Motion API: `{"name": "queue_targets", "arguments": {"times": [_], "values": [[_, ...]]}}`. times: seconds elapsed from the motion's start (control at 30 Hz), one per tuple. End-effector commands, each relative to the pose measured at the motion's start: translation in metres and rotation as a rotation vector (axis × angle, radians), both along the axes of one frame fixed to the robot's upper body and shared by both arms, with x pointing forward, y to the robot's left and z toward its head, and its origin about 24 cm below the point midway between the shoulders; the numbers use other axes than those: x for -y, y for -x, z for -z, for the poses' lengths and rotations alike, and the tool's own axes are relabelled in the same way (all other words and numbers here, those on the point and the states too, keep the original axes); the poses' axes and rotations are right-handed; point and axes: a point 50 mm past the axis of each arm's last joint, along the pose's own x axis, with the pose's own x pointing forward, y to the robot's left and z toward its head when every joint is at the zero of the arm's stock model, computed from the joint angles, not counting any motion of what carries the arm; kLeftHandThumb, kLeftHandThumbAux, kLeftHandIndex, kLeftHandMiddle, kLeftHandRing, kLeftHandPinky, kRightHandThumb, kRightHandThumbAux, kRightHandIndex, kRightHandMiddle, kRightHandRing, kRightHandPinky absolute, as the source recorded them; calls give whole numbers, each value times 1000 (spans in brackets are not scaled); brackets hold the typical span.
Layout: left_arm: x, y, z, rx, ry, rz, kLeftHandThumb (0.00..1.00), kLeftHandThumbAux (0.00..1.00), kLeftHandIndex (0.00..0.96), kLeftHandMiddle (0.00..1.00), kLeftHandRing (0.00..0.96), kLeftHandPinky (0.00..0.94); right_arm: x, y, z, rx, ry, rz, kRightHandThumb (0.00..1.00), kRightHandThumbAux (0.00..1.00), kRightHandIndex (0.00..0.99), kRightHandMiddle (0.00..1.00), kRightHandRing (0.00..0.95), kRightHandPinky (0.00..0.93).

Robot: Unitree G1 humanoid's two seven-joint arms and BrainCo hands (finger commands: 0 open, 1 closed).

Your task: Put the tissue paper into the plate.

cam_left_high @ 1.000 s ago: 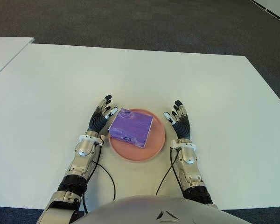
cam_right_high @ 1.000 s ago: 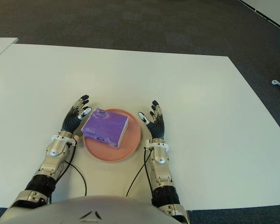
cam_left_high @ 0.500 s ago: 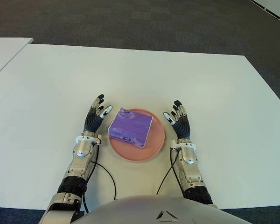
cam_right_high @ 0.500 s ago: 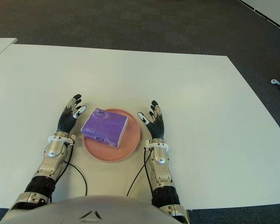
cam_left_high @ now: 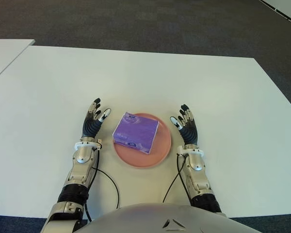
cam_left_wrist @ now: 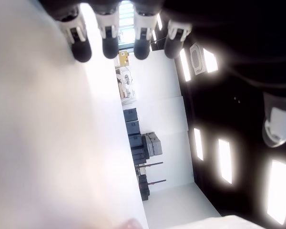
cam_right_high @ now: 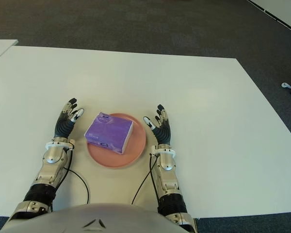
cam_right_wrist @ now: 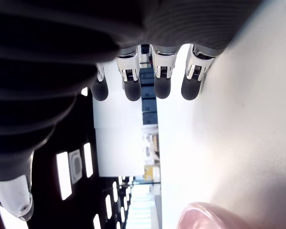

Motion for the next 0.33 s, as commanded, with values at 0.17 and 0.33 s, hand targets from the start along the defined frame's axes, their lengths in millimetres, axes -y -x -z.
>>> {"name": "queue_targets", "arguments": {"times": [0.17, 0.33], "values": [[-2, 11, 17, -96, 5, -30, 0, 431, 0, 0, 0, 0, 2, 33, 49, -308, -23, 26, 120, 613, 0, 0, 0, 0], [-2, 11, 18, -103, 3, -31, 0, 425, 0, 0, 0, 0, 3, 33, 49, -307, -24, 31, 108, 620, 0, 0, 0, 0]]}}
